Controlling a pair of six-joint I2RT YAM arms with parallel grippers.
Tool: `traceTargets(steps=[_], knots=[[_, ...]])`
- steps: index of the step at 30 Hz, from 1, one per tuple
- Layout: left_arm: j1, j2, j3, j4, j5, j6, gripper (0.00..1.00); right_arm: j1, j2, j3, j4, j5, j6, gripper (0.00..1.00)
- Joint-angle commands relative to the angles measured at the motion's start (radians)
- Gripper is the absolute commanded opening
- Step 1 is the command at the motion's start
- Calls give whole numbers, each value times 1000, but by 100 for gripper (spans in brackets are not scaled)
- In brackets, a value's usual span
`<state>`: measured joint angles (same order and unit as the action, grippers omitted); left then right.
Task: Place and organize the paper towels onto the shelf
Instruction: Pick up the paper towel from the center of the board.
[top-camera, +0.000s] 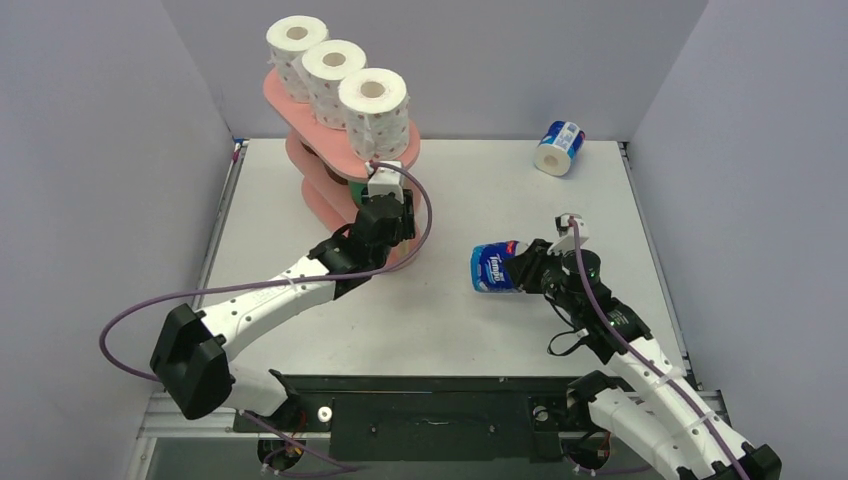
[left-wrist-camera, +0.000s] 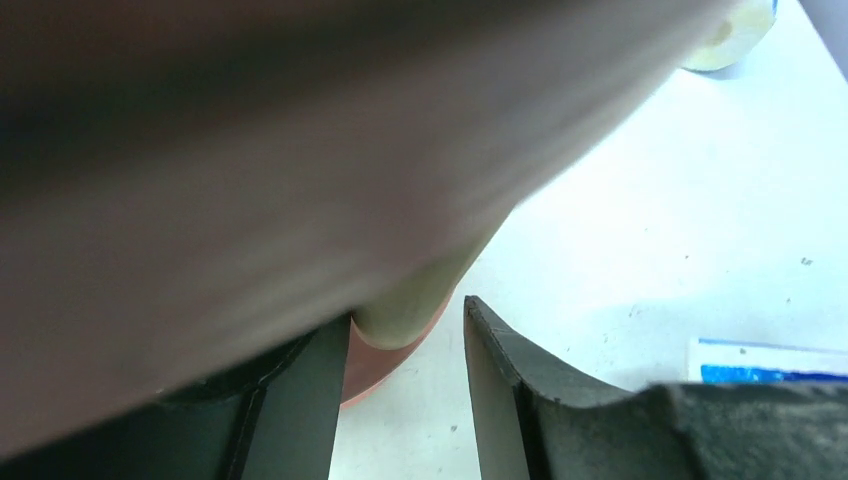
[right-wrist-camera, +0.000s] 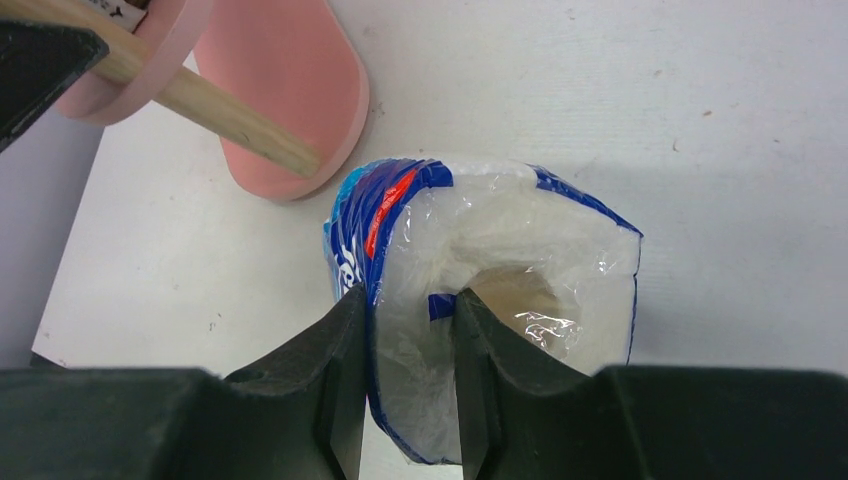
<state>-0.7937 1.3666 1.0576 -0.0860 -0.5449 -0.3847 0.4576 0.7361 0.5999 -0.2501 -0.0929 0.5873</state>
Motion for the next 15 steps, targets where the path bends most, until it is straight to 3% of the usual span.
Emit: traceTargets(steps=[1,15], knots=[[4,106,36,58,82,-113,42,-6,-64,10,-45,52,-37,6],[7,297,182,149,74,-88,44,-7,-177,14,-158,90,-57,6]])
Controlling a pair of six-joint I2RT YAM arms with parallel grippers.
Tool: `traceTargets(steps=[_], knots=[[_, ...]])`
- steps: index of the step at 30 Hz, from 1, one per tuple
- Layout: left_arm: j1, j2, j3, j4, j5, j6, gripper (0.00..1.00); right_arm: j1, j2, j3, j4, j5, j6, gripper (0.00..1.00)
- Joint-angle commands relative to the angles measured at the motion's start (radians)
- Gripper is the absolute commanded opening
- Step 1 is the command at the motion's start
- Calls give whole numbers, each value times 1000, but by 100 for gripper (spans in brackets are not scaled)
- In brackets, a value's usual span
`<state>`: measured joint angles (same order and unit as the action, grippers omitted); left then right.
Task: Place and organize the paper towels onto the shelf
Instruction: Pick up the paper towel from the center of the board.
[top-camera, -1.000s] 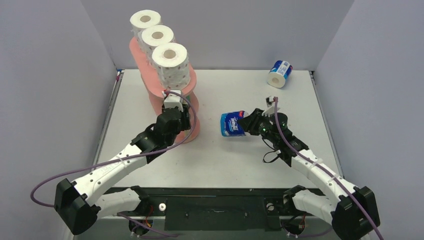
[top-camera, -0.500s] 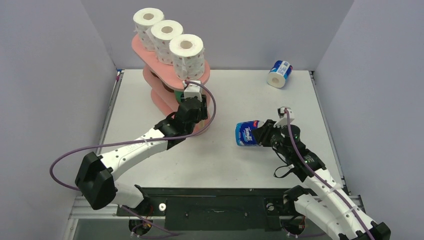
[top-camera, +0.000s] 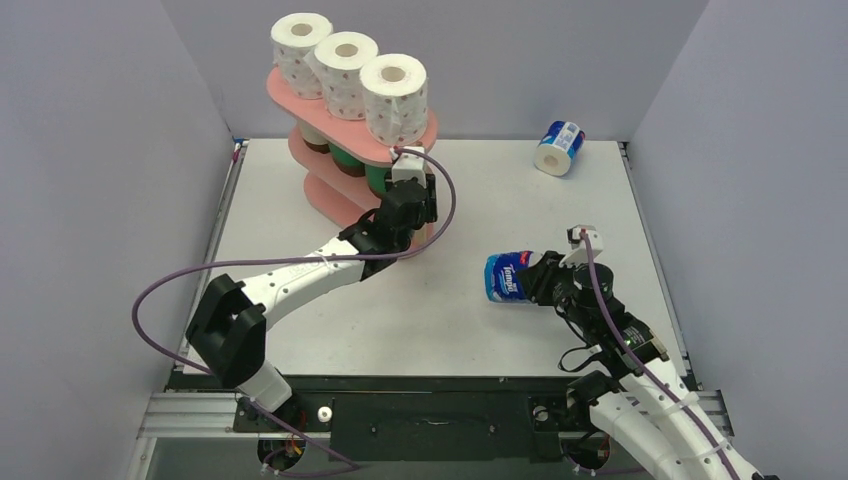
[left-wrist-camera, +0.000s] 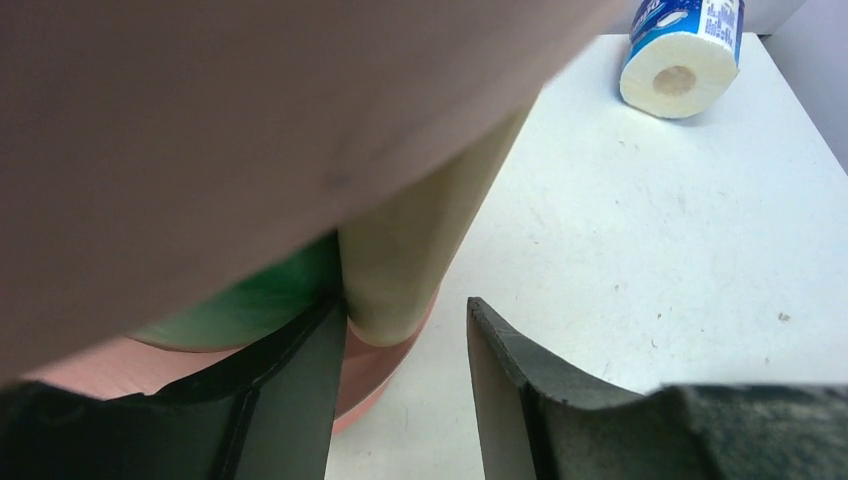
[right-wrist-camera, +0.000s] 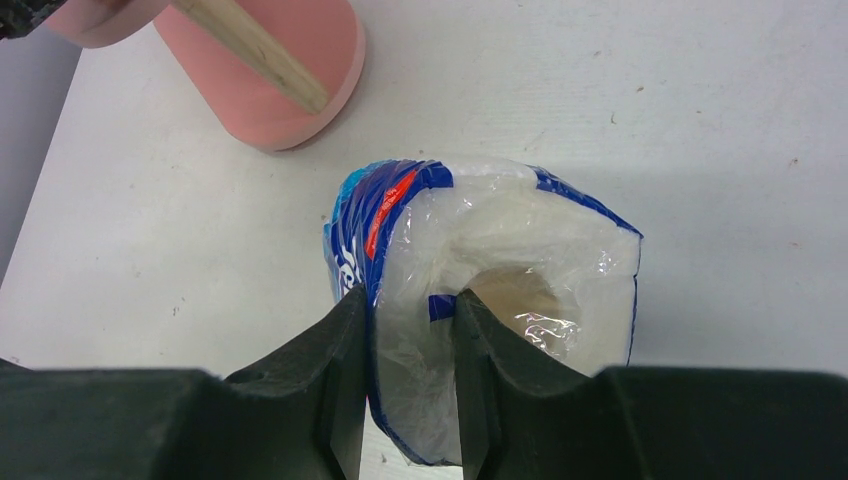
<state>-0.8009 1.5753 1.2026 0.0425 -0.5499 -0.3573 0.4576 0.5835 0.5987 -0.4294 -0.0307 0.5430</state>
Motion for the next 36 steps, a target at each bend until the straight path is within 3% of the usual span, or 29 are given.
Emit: traceTargets(steps=[1,10,19,28,30,36], knots=[[15,108,56,20,79,-115,44,-6,-28,18,15,28,-15,6],[10,137,87,13,51,-101,46,-7,-47,36,-22,71,-45,6],[7,-63,-72,-26,59,-98,78,-7,-35,42,-18,87,-54,8],[-27,-361,-211,-202,60,-107,86,8,0,64,33,67,-38,9],[-29,-452,-260,-255,44,-134,86,50,35,81,57,101,-39,9],[-30,-774,-493,-328,-49,-256,86,407,263,234,36,420,-102,9]])
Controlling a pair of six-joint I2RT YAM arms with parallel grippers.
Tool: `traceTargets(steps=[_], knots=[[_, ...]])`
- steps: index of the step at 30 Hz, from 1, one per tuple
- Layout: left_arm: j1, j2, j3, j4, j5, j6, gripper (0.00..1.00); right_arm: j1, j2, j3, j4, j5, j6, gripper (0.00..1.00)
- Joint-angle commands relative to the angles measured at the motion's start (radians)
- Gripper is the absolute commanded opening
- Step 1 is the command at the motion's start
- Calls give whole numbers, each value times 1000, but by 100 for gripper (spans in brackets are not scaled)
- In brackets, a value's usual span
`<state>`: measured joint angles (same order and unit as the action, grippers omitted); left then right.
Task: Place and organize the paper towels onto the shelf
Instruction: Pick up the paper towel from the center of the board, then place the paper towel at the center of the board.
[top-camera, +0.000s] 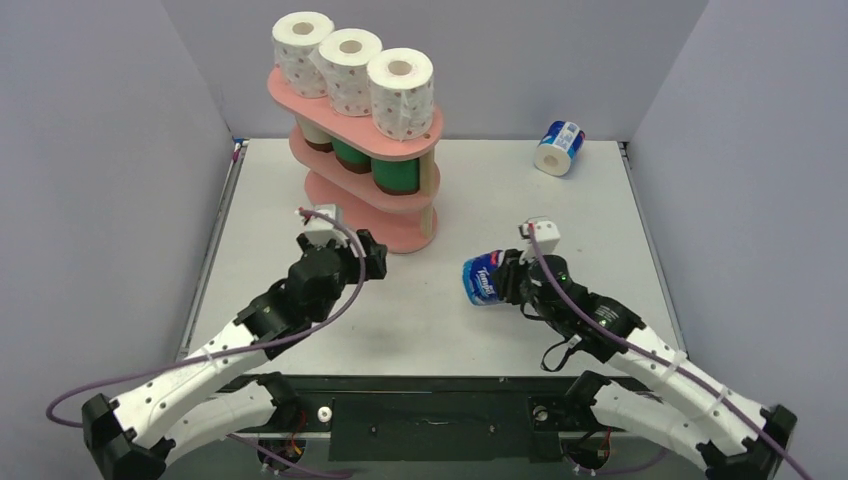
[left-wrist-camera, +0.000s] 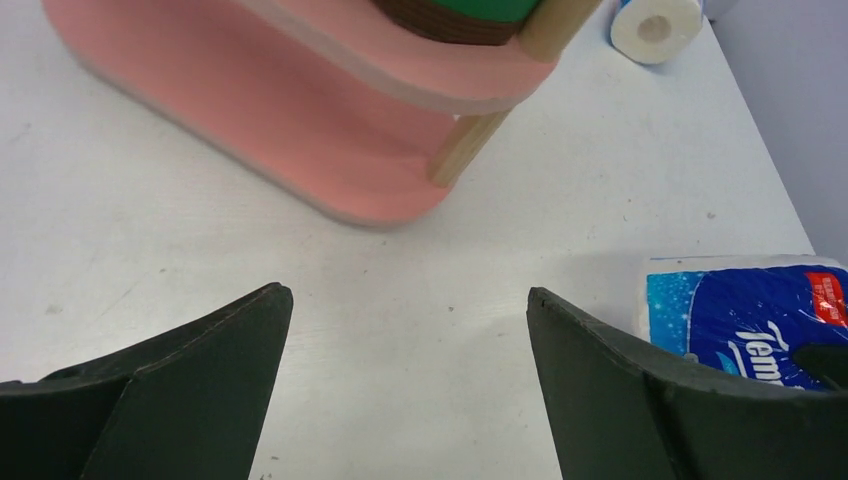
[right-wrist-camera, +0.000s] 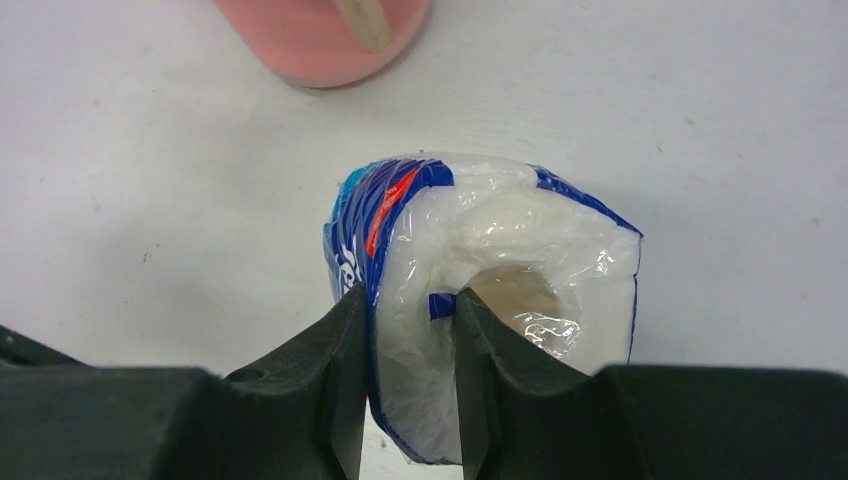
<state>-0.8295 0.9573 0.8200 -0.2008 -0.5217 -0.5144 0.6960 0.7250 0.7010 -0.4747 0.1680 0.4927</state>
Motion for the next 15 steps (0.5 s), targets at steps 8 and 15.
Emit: traceTargets(steps=[8,15], knots=[[1,-537,-401,-181,-220,-378,87,293,496,428,-1,214,-155,9],[0,-628,-479,-244,-217,-509,89,315,756,633,-72,154,-232,9]])
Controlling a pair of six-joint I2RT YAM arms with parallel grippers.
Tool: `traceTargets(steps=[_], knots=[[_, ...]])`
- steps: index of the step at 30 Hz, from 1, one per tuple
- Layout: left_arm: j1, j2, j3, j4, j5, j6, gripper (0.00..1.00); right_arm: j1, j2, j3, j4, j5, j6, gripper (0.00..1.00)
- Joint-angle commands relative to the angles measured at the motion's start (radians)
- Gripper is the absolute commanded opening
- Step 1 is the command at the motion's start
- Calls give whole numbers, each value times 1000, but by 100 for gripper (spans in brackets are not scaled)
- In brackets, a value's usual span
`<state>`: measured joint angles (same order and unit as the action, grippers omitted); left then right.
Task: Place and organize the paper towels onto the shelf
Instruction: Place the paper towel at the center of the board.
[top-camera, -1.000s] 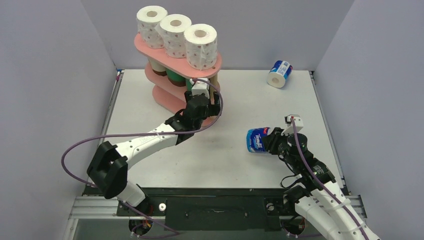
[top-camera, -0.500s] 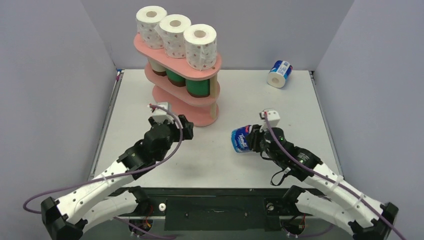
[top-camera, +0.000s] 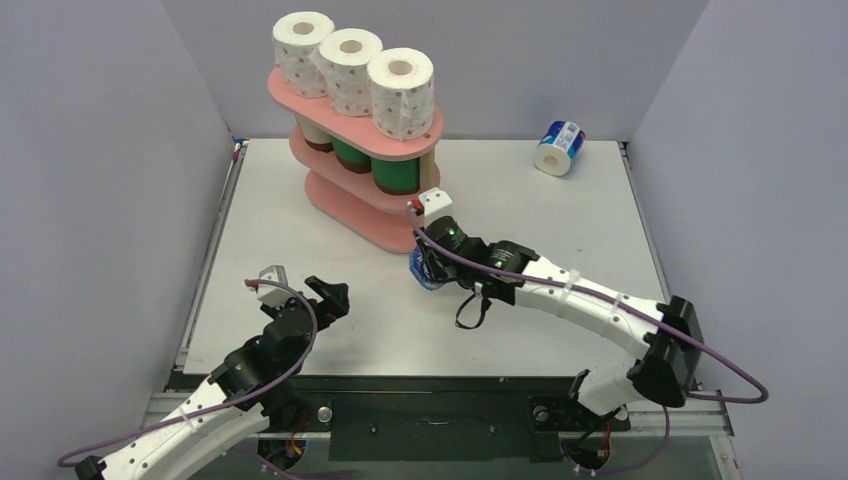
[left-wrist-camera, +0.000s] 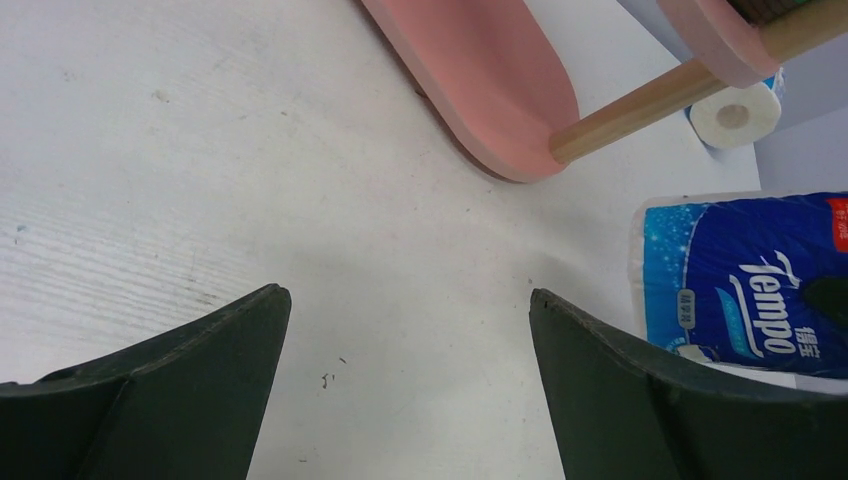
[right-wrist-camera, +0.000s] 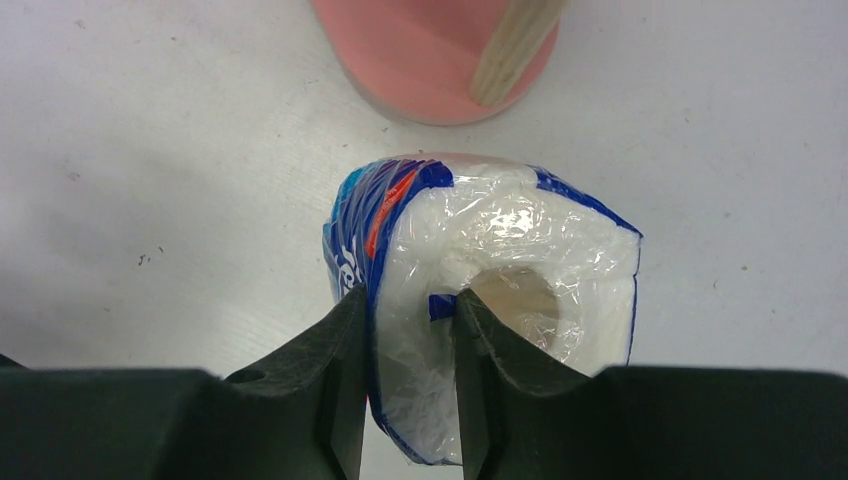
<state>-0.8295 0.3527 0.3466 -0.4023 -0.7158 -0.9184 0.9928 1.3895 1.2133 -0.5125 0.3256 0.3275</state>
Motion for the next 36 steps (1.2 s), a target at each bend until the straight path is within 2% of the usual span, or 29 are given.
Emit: traceTargets(steps=[1,12,14,17,19,24,28,30,33,34,36], knots=[[0,-25,-6,-50,-19,-111,89,22,133,150,-58,-10,-71,9],[1,-52,-42,-55,15,-112,89,77,344,223,-217,-12,-140,12],[0,-44,-40,-50,19,-105,89,87,357,235,-231,-3,-143,19],[1,-34,-36,-53,23,-100,89,96,354,238,-239,9,-132,36],[1,-31,-35,-56,19,-98,89,96,332,231,-240,16,-114,45],[1,-33,-34,-46,4,-85,90,92,195,161,-239,44,-46,59],[1,-23,-39,-21,-6,-72,91,56,72,70,-202,114,59,63],[1,-12,-40,-9,-9,-71,92,-22,-6,-1,-143,126,154,63],[0,12,-39,1,-9,-85,94,-149,-130,-148,-41,1,279,65],[1,18,-38,3,-7,-87,94,-203,-143,-170,3,-109,302,66],[3,33,-34,6,1,-91,94,-233,-166,-221,34,-176,313,66]])
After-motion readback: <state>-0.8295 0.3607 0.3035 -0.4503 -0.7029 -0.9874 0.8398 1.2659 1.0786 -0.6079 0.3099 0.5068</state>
